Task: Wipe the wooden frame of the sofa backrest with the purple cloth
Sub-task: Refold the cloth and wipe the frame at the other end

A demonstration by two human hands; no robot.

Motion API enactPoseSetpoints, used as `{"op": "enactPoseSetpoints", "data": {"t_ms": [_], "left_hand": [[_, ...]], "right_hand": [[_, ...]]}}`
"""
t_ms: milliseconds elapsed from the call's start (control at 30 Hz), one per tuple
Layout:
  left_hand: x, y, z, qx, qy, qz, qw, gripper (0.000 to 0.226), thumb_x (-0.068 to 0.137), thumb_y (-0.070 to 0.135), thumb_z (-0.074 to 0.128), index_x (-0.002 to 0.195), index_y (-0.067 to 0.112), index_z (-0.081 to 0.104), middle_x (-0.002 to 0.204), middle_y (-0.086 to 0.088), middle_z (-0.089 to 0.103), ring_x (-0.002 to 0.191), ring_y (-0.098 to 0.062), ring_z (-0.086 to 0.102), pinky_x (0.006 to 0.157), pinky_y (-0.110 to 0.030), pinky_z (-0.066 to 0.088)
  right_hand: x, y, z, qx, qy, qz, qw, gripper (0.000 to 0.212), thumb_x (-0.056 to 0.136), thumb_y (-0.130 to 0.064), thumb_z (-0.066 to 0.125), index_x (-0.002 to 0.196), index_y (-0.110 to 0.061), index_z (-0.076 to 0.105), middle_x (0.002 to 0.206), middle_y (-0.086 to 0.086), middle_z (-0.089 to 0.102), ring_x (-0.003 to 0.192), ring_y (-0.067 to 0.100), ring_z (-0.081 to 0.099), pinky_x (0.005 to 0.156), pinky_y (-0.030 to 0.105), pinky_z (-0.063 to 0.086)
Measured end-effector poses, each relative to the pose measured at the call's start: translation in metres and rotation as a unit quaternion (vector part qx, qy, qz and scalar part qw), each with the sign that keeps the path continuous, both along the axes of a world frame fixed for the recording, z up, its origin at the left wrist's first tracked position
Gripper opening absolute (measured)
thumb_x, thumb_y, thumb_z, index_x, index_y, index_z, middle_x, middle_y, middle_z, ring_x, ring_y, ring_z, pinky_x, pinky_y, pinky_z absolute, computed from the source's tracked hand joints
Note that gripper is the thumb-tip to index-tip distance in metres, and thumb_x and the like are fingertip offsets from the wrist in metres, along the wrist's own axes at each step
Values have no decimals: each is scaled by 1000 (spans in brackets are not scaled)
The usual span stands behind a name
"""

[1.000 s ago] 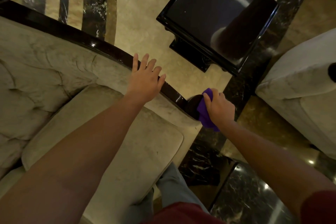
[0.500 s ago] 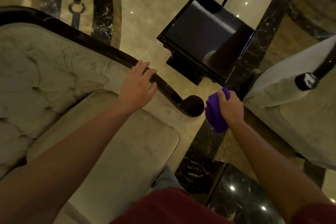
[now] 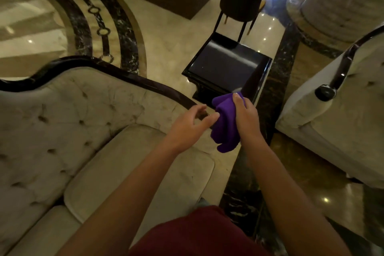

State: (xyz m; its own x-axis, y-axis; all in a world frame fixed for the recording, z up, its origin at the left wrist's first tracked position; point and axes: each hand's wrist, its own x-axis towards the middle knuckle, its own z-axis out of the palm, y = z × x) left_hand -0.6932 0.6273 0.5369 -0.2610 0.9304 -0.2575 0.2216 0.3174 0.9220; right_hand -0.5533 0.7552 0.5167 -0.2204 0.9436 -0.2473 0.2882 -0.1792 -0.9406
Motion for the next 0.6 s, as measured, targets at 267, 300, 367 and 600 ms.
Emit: {"op": "enactPoseSetpoints", "data": {"t_ms": [267,300,367,600], "left_hand": [[34,-51,33,22,-28,-64,997,71,86,61,70,145,31,44,126,12,64,113,-9,67,92,-32,61],[36,-55,33,27,-22,-45,998,65,89,54,72,144,30,45,125,9,65,113,-12,68,93,-35,61],[42,-63,34,37,-35,4,999,51,93,43,72,137,28,51,120,5,68,112,-16,69,95,-41,60],[66,-73,53,81,-52,106,990,8,94,48,67,98,42,64,95,13,75,85,5,70,73,-23,54]], "right_hand": [[7,-79,26,-36,93,-26,995,34,104,-59,40,117,-35,61,110,-1,68,101,18,68,84,36,56],[11,-88,27,-54,112,-29,992,35,104,-60,40,117,-36,62,108,-2,71,101,18,69,85,37,56],[22,-105,29,-88,153,-25,984,35,102,-62,43,113,-37,64,98,-8,78,93,11,75,78,32,58],[74,-116,33,-118,182,-53,975,28,106,-48,49,115,-30,68,104,-2,77,103,24,73,74,35,61]]}}
